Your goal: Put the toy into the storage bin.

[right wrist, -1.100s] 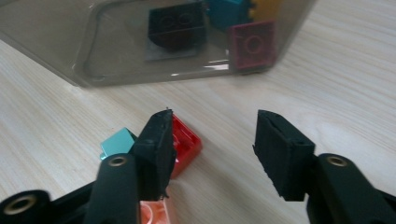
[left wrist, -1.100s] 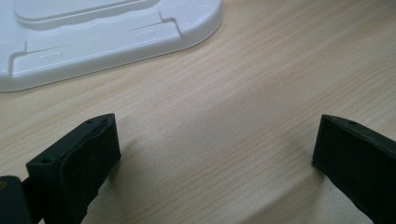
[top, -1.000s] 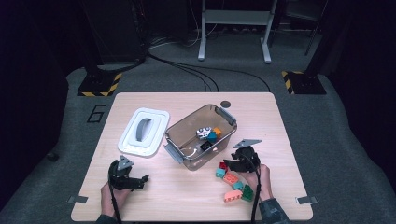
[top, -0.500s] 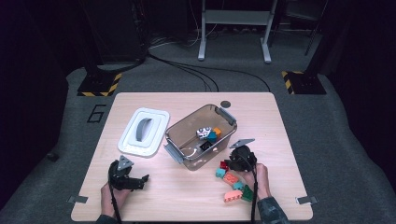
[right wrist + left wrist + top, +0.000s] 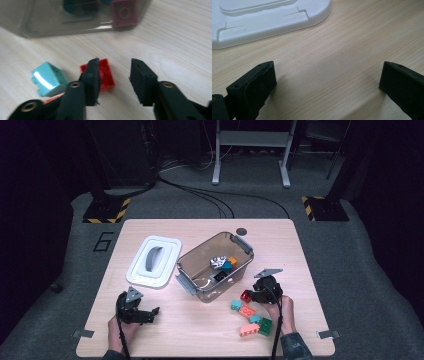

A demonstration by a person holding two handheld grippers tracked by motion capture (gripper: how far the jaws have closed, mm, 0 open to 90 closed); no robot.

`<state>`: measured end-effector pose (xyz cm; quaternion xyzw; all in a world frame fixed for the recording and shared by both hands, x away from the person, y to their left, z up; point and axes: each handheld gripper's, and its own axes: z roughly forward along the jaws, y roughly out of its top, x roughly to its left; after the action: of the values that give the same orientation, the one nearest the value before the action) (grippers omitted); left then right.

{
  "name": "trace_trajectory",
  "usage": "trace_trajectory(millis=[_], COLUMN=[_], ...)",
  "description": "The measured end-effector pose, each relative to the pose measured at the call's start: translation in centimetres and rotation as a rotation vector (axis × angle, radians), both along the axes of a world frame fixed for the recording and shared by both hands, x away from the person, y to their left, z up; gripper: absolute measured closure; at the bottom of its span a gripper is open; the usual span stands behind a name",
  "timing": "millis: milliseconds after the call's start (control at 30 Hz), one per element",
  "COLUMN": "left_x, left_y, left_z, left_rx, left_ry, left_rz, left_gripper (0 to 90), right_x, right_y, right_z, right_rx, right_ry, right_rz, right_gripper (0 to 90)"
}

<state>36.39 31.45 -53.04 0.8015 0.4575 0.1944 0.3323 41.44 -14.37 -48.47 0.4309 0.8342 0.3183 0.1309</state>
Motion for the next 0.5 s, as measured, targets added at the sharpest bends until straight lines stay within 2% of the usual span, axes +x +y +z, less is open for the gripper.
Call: trace_trajectory(millis=[133,200,267,333,400,500], left_x=[0.0,0.0,0.0,0.0,0.0,0.0], left_y=[0.0,0.0,0.0,0.0,0.0,0.0], left_z=[0.0,0.0,0.0,0.0,0.0,0.0], left_rx=[0.0,0.001,0.0,0.001,0.0,0.0], left_ry=[0.0,0.002,0.001,0.001,0.0,0.0], left_rz=[0.0,-0.001,-0.001,-0.001,0.0,0.0], left_gripper=[0.6,0.6,0.6,0.6,0.6,0.6], right_x=[0.3,0.4,0.6,0.8,0.8,0.6], right_y=[1.0,1.2,1.6,1.7,1.7,1.4], right_z=[0.0,-0.1,-0.4,-0.7,-0.7,-0.3], right_rx=[-0.028,-0.029,-0.054,-0.045,-0.042,-0.022], right_ry=[0.035,0.046,0.071,0.103,0.102,0.078], right_rz=[0.043,0.049,0.049,0.049,0.035,0.029], right_gripper=[46.2,46.3,46.2,46.3,47.3,48.3])
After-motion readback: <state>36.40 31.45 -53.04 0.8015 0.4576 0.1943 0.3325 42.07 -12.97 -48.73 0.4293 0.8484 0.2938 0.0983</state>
